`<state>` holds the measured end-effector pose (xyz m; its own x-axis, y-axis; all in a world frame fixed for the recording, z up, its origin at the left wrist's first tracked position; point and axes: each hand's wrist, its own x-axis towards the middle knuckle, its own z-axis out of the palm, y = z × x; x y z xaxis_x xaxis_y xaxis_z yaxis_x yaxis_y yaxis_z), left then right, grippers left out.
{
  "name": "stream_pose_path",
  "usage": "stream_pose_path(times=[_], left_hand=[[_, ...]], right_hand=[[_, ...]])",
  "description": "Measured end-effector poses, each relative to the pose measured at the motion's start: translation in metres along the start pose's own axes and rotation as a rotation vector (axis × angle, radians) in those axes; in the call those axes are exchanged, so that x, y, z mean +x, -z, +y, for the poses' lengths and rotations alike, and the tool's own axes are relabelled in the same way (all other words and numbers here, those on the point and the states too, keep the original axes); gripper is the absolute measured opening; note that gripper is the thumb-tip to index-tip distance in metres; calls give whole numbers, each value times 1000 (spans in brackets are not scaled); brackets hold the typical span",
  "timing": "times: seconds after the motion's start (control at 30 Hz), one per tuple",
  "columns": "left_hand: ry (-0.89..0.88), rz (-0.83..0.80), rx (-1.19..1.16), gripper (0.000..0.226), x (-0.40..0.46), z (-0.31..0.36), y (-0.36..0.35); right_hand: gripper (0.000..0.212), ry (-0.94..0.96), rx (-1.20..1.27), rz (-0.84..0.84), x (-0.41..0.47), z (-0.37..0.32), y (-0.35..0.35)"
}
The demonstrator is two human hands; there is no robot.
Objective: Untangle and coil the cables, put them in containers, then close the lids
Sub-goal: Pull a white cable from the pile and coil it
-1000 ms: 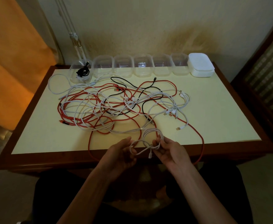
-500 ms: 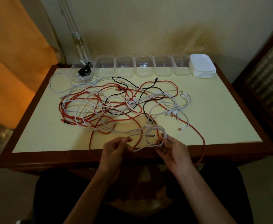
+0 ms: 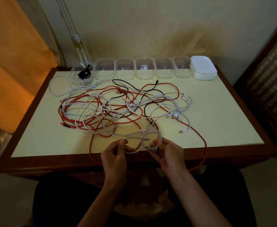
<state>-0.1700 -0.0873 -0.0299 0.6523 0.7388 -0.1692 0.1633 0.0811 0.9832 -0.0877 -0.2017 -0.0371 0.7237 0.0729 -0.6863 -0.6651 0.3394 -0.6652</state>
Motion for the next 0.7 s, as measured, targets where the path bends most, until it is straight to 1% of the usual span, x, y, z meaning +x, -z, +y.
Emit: stream_pose_path(times=[0.1, 0.27, 0.47, 0.53, 0.6, 0.67, 0.7], left_hand=[[-20, -46, -26, 31, -3, 0, 0], [-62, -206, 15, 20, -5, -2, 3], [-18, -471, 109, 21, 12, 3, 11], [-18, -495, 119, 22, 17, 4, 12], [-38, -484, 110, 22, 20, 6, 13], [-25, -436, 53, 21, 19, 6, 12], [13, -393, 12, 21, 18, 6, 11]], right_hand=[[21, -36, 4, 13, 4, 3, 0], [21, -44, 5, 2, 8, 5, 2], [18, 26, -107, -117, 4, 9, 9], [18, 40, -141, -125, 4, 10, 12], [19, 46, -151, -109, 4, 10, 14], [23, 55, -127, -83, 6, 9, 15], [24, 65, -98, -74, 7, 9, 15]])
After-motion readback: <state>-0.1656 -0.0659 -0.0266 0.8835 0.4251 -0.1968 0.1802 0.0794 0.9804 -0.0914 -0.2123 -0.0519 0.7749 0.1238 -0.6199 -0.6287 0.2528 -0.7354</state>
